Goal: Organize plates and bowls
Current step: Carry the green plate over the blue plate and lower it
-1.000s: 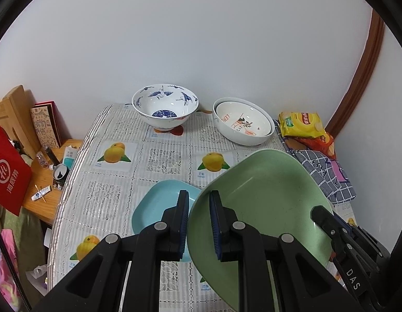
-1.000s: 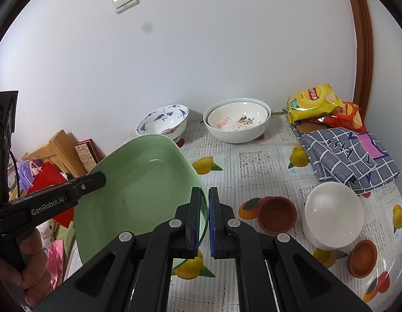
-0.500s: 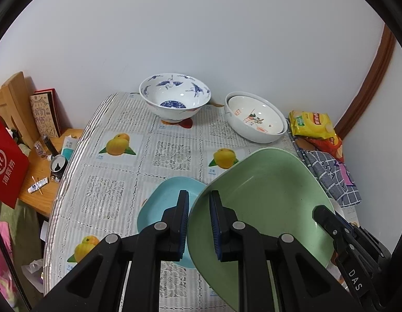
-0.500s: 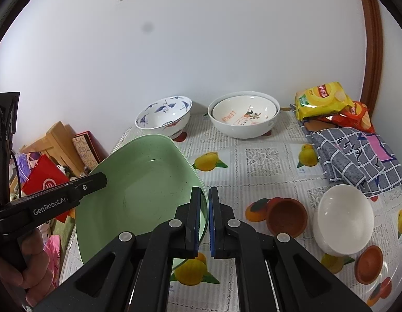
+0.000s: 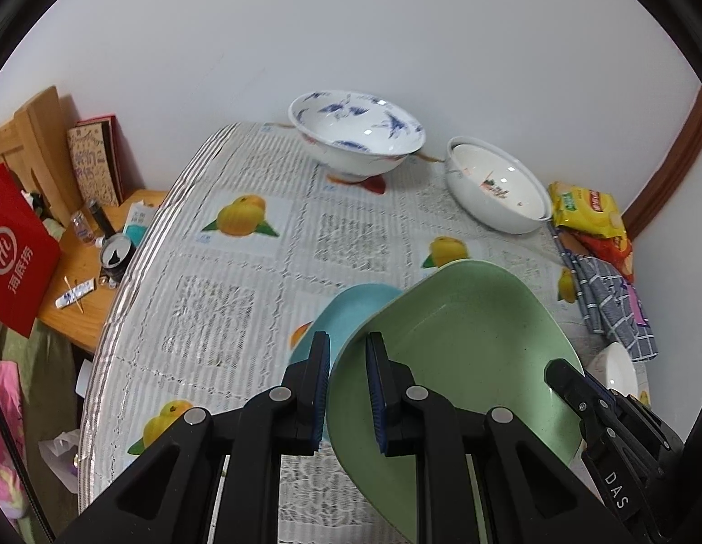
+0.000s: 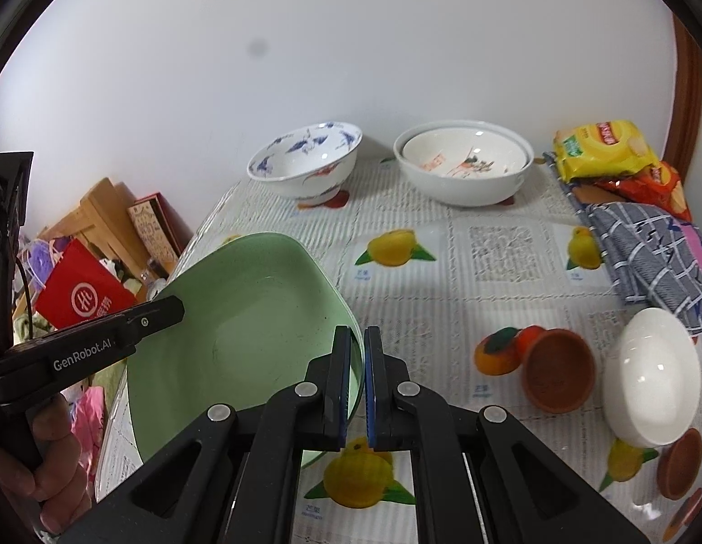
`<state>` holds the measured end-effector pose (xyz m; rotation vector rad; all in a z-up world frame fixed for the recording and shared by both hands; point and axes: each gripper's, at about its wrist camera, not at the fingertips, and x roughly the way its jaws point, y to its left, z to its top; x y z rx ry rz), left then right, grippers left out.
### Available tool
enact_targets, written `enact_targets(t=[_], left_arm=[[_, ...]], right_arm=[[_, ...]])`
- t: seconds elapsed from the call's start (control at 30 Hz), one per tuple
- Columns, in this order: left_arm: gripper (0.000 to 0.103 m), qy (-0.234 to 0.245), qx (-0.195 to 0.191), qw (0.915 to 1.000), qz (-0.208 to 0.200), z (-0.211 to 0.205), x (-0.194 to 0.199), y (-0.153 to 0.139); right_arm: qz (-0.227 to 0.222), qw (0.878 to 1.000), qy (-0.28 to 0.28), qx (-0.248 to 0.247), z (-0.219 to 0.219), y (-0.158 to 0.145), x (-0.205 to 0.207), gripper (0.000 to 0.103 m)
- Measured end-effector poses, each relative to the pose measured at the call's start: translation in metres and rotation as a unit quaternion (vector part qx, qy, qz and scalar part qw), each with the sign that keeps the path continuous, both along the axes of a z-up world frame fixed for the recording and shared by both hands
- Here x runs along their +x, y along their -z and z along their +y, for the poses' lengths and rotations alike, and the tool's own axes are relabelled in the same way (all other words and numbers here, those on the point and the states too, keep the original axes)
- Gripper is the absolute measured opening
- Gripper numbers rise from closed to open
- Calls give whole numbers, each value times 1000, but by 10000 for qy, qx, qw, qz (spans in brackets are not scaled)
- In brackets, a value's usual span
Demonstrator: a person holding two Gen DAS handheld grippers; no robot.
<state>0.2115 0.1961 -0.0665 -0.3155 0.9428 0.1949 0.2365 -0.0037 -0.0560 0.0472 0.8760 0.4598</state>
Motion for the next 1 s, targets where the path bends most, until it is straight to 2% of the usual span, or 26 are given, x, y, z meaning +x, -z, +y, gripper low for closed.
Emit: enact_targets(t=[0.5, 0.77, 1.0], left_arm=[[16, -215, -232, 9980, 556, 29, 19, 60], [16, -233, -192, 9983, 506, 33, 26, 61], [16, -261, -107, 9987, 415, 35, 31, 58]], right_arm=[[593, 9978, -149, -264, 34, 62, 25, 7], [649, 9974, -142, -267, 40, 72, 33, 8], [493, 9981, -216, -284, 46, 66, 43, 8]])
